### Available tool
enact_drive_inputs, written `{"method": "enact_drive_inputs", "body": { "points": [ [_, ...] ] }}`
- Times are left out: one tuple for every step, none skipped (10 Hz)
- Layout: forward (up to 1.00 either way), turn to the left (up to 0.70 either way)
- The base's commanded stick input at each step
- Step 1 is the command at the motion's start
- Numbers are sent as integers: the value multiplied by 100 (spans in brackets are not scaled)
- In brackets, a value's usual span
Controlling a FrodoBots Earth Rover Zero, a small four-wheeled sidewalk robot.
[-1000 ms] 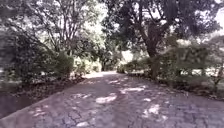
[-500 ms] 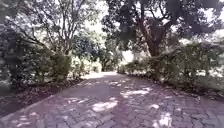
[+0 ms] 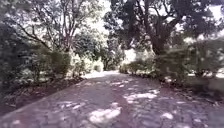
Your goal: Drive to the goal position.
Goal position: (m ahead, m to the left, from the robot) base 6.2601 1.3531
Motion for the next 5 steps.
{"method": "enact_drive_inputs", "body": {
  "points": [
    [70, 0],
    [70, 0],
    [70, 0],
    [70, 0],
    [70, 0]
  ]
}}
